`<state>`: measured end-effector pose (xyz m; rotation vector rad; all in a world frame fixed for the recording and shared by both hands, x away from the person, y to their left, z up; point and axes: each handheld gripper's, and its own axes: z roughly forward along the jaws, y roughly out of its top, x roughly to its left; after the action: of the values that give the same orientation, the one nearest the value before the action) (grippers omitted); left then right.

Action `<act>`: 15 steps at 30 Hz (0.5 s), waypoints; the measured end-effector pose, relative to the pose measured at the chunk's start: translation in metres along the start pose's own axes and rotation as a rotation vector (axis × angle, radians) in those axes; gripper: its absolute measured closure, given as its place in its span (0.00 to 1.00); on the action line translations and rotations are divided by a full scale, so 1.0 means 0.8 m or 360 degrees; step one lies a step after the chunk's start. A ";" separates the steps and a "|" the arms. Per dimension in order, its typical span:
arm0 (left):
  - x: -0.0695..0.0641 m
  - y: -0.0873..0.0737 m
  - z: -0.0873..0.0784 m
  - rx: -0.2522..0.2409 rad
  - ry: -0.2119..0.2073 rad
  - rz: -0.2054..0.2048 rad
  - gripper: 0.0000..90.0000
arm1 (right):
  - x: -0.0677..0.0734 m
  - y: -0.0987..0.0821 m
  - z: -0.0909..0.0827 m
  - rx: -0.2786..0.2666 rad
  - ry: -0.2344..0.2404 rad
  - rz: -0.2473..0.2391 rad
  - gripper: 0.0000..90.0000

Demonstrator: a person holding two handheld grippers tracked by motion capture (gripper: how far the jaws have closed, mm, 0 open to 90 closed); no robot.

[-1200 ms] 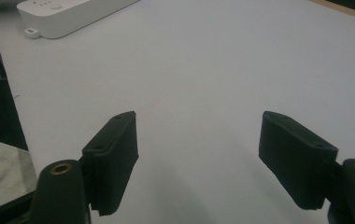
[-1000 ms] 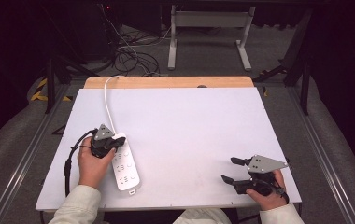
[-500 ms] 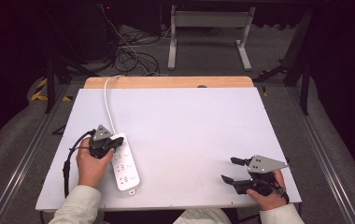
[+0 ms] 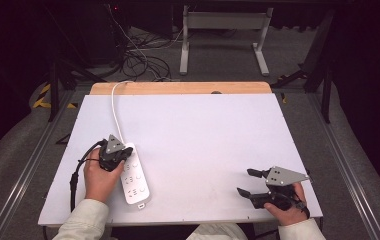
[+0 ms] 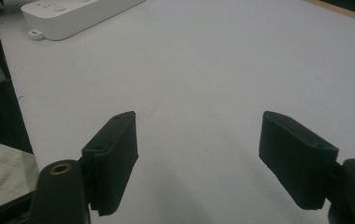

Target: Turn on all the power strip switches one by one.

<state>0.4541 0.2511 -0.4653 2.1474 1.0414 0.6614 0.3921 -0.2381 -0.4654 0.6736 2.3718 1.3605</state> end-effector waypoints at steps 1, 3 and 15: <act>0.004 0.001 -0.005 -0.0063 -0.0075 -0.0059 1.00 | -0.001 0.000 -0.001 -0.0001 -0.0004 0.0004 0.32; 0.014 0.007 -0.030 -0.0258 -0.0161 -0.0196 1.00 | -0.002 -0.002 0.000 0.0003 -0.0004 0.0013 0.32; 0.006 0.007 -0.066 -0.0373 -0.0232 -0.0165 0.72 | -0.003 -0.001 0.000 0.0000 -0.0015 0.0020 0.32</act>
<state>0.4238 0.2700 -0.4254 1.8960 0.9407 0.5410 0.3939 -0.2397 -0.4661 0.6943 2.3639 1.3593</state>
